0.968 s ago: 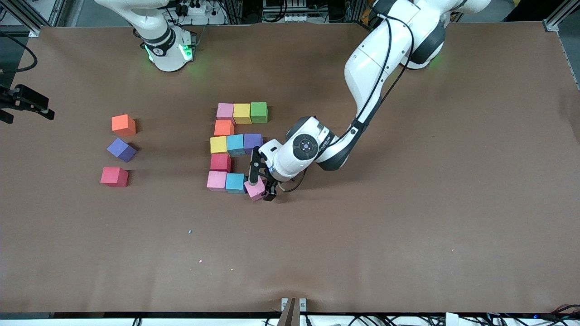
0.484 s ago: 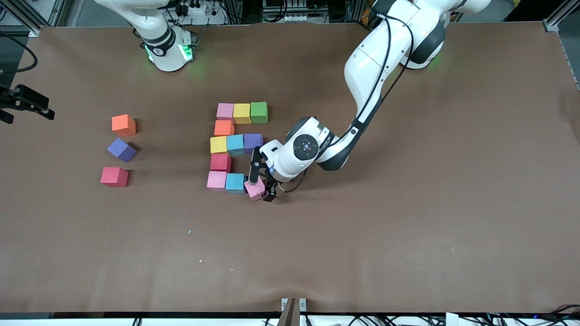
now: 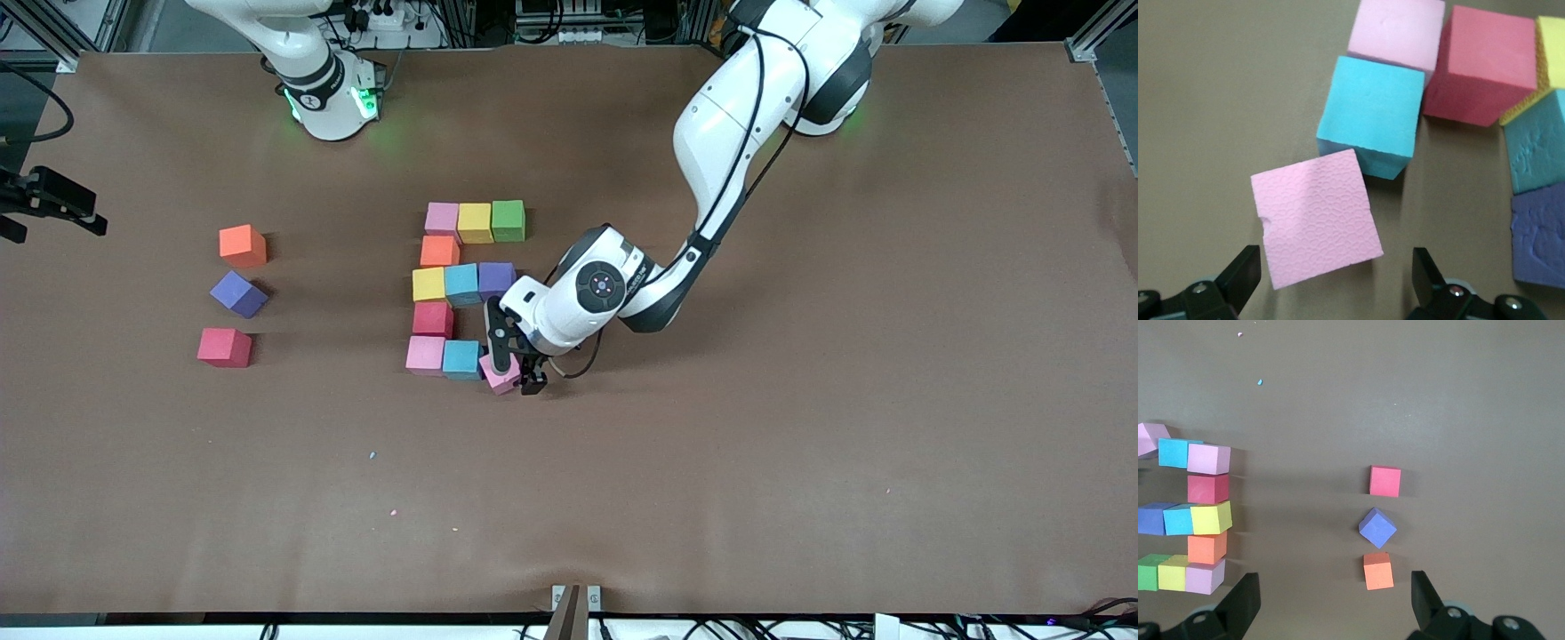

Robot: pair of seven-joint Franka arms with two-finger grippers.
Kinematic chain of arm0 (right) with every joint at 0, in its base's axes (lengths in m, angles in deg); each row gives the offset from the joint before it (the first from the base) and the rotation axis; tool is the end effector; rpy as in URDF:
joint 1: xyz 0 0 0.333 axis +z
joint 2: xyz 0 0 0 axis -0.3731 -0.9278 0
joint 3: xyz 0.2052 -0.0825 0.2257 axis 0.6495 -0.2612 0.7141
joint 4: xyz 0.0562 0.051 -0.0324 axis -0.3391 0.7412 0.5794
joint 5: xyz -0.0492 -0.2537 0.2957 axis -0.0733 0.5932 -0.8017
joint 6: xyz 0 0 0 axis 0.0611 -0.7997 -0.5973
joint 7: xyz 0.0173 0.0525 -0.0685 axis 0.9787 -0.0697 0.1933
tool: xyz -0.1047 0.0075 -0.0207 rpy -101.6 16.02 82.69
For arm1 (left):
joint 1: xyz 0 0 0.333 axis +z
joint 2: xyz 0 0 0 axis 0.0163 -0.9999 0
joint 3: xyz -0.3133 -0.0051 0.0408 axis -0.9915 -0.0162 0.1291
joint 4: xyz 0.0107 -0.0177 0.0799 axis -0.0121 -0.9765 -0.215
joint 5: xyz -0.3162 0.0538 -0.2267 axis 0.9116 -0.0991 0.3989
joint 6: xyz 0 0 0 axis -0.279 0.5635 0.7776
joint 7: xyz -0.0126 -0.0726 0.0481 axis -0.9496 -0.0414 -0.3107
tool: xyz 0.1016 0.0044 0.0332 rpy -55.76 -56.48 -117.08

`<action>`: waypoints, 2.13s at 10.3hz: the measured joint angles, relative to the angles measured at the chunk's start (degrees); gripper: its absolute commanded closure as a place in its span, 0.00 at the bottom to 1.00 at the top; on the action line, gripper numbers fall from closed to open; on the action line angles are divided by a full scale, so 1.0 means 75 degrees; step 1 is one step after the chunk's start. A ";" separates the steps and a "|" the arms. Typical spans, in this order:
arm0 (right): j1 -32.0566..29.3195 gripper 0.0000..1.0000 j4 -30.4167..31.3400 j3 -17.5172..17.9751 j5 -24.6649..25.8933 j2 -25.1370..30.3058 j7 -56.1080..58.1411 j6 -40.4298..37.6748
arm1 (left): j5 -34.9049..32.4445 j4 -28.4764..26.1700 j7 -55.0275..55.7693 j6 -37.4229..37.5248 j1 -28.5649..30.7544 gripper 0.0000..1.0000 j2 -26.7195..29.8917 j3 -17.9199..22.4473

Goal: Arrange 11 blocks into digit 3

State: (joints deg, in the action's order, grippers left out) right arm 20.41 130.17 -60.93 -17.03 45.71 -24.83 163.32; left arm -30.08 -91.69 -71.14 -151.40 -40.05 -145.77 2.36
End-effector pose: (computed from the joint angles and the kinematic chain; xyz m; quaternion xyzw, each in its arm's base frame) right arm 0.5419 -0.0617 0.6270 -0.9991 -0.0417 0.0062 0.0078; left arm 0.5660 -0.5714 0.1939 0.7600 -0.6079 0.1570 0.1679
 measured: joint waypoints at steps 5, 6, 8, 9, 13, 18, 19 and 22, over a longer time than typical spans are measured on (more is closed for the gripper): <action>0.0000 0.00 0.0040 0.0000 0.0000 -0.0006 0.0000 0.0005 | 0.0007 -0.0008 0.1106 -0.0977 -0.0173 0.00 -0.0014 0.0008; 0.0000 0.00 0.0040 0.0000 0.0000 -0.0007 0.0000 0.0011 | 0.0007 -0.0015 0.1191 -0.1056 -0.0197 0.00 -0.0028 0.0009; 0.0000 0.00 0.0041 0.0002 0.0000 -0.0007 0.0000 0.0021 | 0.0007 -0.0026 0.1212 -0.1439 -0.0255 0.00 -0.0192 0.0030; 0.0000 0.00 0.0041 0.0002 0.0000 -0.0007 0.0000 0.0026 | 0.0007 -0.0028 0.1154 -0.1623 -0.0288 0.00 -0.0312 0.0052; 0.0000 0.00 0.0042 0.0003 0.0000 -0.0007 0.0000 0.0030 | 0.0007 -0.0009 -0.0211 -0.1769 -0.0308 0.00 -0.0433 0.0109; 0.0000 0.00 0.0054 0.0004 0.0000 -0.0011 0.0000 0.0030 | 0.0007 0.0005 -0.1603 -0.1763 -0.0372 0.00 -0.0432 0.0115; 0.0000 0.00 0.0055 0.0004 0.0000 -0.0011 0.0000 0.0030 | 0.0005 0.0005 -0.1750 -0.1747 -0.0432 0.00 -0.0432 0.0135; 0.0000 0.00 0.0056 0.0005 0.0000 -0.0011 0.0000 0.0033 | 0.0004 0.0006 -0.2440 -0.1691 -0.0636 0.00 -0.0432 0.0333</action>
State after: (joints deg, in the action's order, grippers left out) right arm 20.41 130.59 -60.89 -17.03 45.63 -24.83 163.57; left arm -30.05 -91.65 -89.44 -164.08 -44.82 -149.01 4.85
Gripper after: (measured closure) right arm 0.000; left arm 0.000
